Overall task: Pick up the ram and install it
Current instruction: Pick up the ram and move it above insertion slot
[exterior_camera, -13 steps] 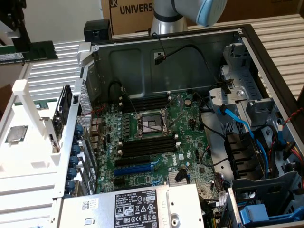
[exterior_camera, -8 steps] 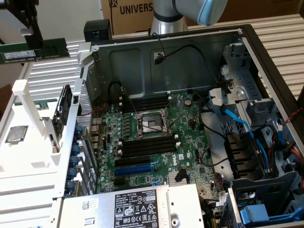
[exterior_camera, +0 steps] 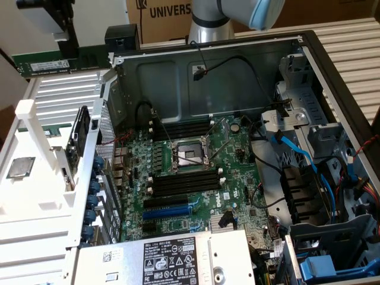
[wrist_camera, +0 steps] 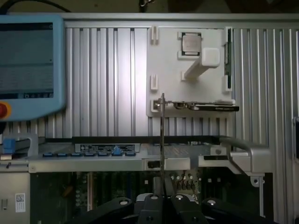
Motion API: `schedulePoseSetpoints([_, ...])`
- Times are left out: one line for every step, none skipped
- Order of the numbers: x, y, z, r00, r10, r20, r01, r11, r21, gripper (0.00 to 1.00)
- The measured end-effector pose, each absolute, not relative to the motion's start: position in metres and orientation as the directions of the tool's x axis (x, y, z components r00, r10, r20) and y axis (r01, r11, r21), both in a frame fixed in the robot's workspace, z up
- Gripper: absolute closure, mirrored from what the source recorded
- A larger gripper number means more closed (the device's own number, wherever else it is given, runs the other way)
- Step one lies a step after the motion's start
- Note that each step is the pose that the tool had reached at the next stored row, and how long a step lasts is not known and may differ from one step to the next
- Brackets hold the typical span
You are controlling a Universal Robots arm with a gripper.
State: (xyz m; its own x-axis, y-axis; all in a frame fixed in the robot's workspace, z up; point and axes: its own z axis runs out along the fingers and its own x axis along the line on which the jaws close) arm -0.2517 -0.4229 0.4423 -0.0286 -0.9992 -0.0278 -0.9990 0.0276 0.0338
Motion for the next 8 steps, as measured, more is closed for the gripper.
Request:
schedulePoseSetpoints([-0.247,-0.423,0.442,-0.029,-0.999,-0.028,-0.999,0.028,0.034,0.88])
schedulePoseSetpoints([-0.243,-0.423,0.442,-0.029,-0.999,-0.028,-0.999,0.028,0.034,0.88])
schedulePoseSetpoints([-0.229,-0.423,0.44,-0.029,-0.999,-0.028,-0.999,0.028,0.034,0.88])
schedulePoseSetpoints([-0.224,-0.423,0.439,-0.029,-0.999,-0.028,-0.999,0.028,0.034,0.88])
schedulePoseSetpoints([-0.22,-0.423,0.437,-0.029,-0.999,-0.028,-0.999,0.028,0.034,0.88])
schedulePoseSetpoints([-0.206,-0.423,0.432,-0.029,-0.999,-0.028,-0.999,0.028,0.034,0.88])
schedulePoseSetpoints([-0.202,-0.423,0.43,-0.029,-0.999,-0.028,-0.999,0.028,0.034,0.88])
schedulePoseSetpoints([-0.197,-0.423,0.428,-0.029,-0.999,-0.028,-0.999,0.028,0.034,0.88])
